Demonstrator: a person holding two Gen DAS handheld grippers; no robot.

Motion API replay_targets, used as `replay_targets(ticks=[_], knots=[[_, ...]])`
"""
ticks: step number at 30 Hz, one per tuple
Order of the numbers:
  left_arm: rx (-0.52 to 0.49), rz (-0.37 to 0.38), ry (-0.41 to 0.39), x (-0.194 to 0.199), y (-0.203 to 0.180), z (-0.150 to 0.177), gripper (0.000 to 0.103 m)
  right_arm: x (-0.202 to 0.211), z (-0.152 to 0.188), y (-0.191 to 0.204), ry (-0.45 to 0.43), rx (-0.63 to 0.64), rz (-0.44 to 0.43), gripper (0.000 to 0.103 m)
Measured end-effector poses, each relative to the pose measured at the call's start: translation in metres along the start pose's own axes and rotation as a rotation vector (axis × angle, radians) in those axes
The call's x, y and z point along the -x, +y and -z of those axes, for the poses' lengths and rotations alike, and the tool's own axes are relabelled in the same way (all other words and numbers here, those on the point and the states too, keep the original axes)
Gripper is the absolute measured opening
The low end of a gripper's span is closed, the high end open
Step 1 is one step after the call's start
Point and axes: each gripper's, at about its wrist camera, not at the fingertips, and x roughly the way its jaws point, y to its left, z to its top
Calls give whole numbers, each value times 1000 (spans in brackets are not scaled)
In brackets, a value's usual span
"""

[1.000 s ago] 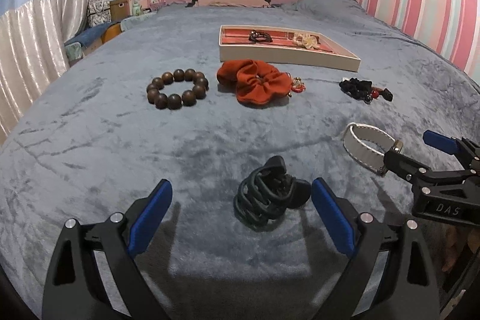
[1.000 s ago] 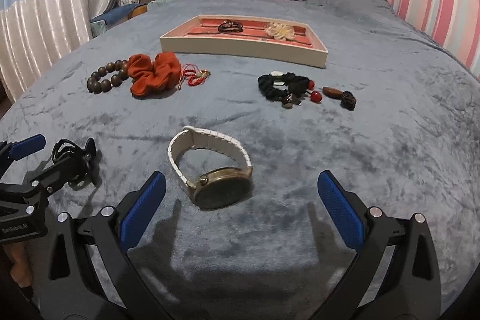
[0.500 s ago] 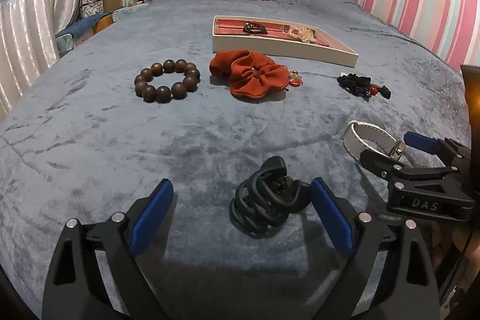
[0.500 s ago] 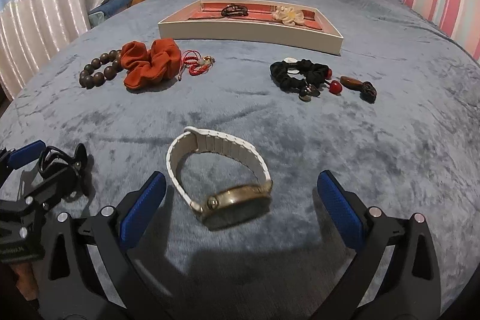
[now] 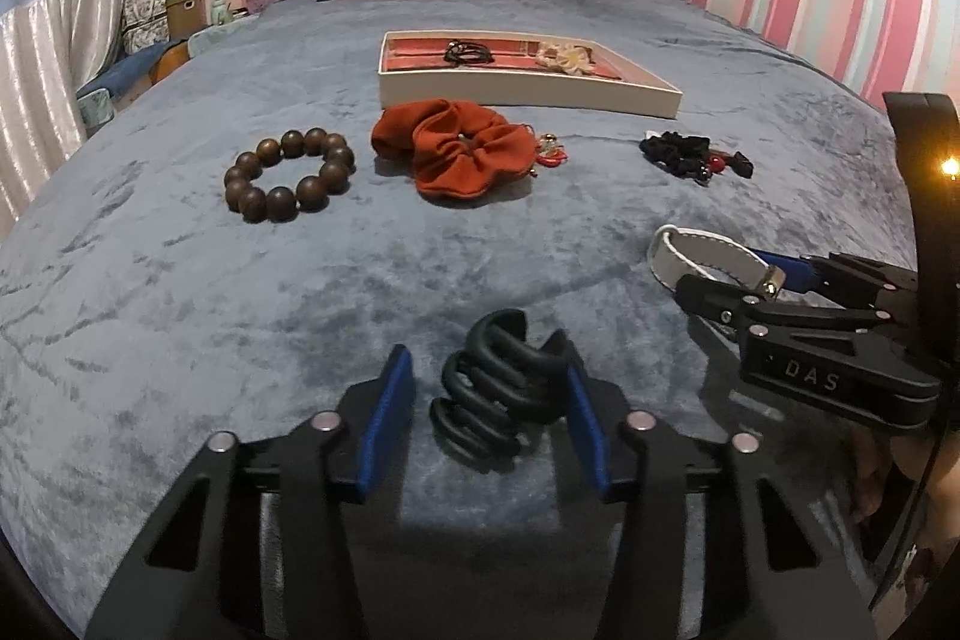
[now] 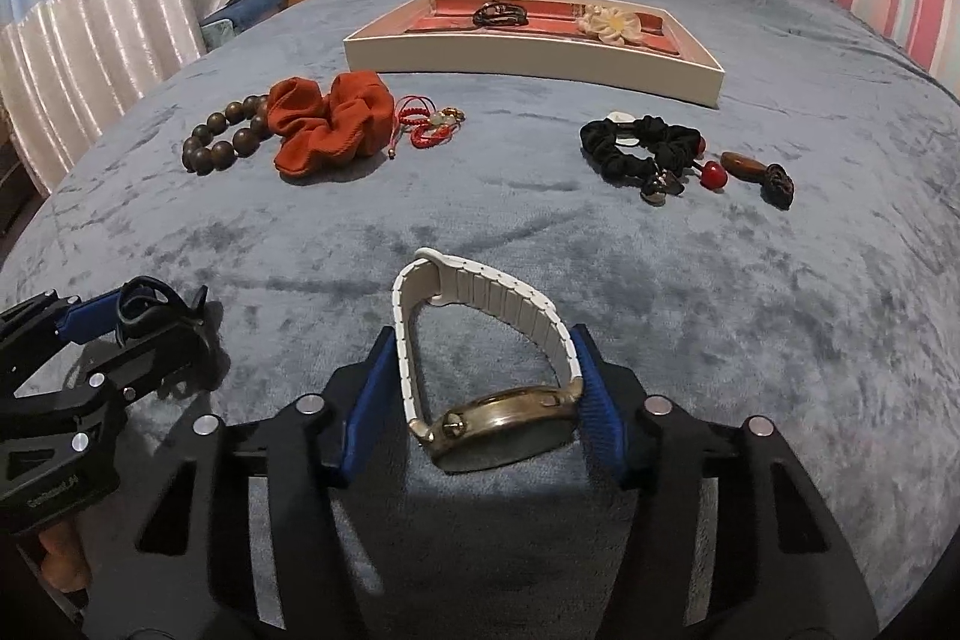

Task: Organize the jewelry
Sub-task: 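Grasp the black claw clip with the left tool while the right tool grasps the white watch, then carry the claw clip and watch into the tray and open both tools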

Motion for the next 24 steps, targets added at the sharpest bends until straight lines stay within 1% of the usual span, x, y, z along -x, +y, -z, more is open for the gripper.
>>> replay_targets(ticks=[2, 3, 9, 11, 16, 24], knots=[[-5, 4, -3, 0, -1, 0, 40, 1, 0, -1, -4, -10, -6, 49], [-8, 2, -3, 0, -2, -1, 40, 1, 0, -2, -6, -13, -9, 48], [-9, -6, -6, 1, -3, -1, 39, 4, 1, -4, -11, -11, -10, 47], [-17, -13, -9, 2, -4, -1, 36, 5, 0, -4, -12, -11, -12, 47], [-27, -28, -11, 4, -4, -3, 36, 5, -1, -6, -12, -18, -20, 47], [-26, -41, -30, 6, -6, -18, 36, 14, -11, -19, -50, -21, -9, 47]])
